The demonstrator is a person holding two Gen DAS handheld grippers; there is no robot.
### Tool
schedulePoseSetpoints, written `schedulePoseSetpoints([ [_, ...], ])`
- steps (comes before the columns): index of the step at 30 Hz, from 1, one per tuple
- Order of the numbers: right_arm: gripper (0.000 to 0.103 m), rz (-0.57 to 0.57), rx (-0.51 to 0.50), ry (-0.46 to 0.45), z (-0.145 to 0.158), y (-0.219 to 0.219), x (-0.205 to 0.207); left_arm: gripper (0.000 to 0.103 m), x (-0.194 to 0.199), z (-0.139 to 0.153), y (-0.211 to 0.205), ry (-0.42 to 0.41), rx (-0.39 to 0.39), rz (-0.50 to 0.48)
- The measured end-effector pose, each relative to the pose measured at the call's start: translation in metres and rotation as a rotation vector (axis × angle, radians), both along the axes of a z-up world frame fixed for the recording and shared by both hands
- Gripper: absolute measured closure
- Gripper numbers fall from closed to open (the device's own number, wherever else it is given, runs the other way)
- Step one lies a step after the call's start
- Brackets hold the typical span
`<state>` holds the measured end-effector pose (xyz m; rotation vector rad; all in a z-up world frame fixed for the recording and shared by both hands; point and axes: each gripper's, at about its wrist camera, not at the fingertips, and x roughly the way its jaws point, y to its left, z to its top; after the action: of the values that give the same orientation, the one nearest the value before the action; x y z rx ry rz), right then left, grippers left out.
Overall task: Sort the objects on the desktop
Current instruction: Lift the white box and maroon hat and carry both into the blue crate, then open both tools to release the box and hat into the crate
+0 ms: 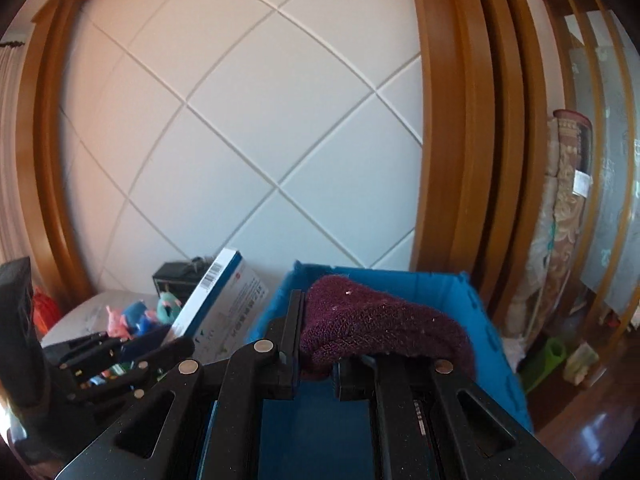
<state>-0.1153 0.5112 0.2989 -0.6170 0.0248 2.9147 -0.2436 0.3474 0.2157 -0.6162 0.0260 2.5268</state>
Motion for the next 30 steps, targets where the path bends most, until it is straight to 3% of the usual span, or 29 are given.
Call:
schedulePoseSetpoints([
  [3, 0.093, 0.000, 0.010, -0.127, -0.025, 0.044, -0.020, 0.086, -0.022, -0.017, 0.054, -0.053, -0.096, -0.002],
  [8, 0.093, 0.055, -0.039, -0.314, -0.089, 0.094, -0.058, 0.086, -0.069, -0.070, 0.105, -0.204, -0.257, 0.026],
  [10, 0.093, 0.077, -0.089, -0.336, -0.104, 0.107, -0.068, 0.086, -0.080, -0.085, 0.117, -0.225, -0.310, 0.050],
  [13, 0.090, 0.125, -0.187, -0.291, -0.122, 0.120, -0.077, 0.086, -0.087, -0.101, 0.126, -0.282, -0.356, 0.052],
  [14, 0.089, 0.105, -0.208, -0.337, -0.131, 0.131, -0.082, 0.085, -0.089, -0.106, 0.130, -0.307, -0.388, 0.057],
  [15, 0.087, 0.083, -0.221, -0.437, -0.148, 0.135, -0.090, 0.078, -0.090, -0.113, 0.133, -0.327, -0.417, 0.061],
  [16, 0.083, 0.070, -0.220, -0.540, -0.164, 0.137, -0.094, 0.060, -0.088, -0.117, 0.139, -0.351, -0.436, 0.054],
  [18, 0.077, 0.035, -0.213, -0.687, -0.193, 0.138, -0.094, 0.039, -0.088, -0.126, 0.141, -0.401, -0.446, 0.045],
  [20, 0.066, 0.061, -0.219, -0.768, -0.208, 0.136, -0.087, 0.039, -0.085, -0.133, 0.141, -0.429, -0.462, 0.029],
  [21, 0.043, 0.070, -0.218, -0.799, -0.211, 0.134, -0.082, 0.039, -0.085, -0.136, 0.141, -0.451, -0.463, 0.029],
  [22, 0.029, 0.075, -0.208, -0.821, -0.213, 0.131, -0.078, 0.039, -0.084, -0.139, 0.142, -0.476, -0.463, 0.024],
  [25, 0.028, 0.073, -0.108, -0.852, -0.211, 0.118, -0.068, 0.039, -0.080, -0.144, 0.142, -0.521, -0.466, 0.012],
  [30, 0.018, 0.050, -0.060, -0.894, -0.211, 0.117, -0.059, 0.039, -0.064, -0.141, 0.139, -0.543, -0.457, -0.019],
])
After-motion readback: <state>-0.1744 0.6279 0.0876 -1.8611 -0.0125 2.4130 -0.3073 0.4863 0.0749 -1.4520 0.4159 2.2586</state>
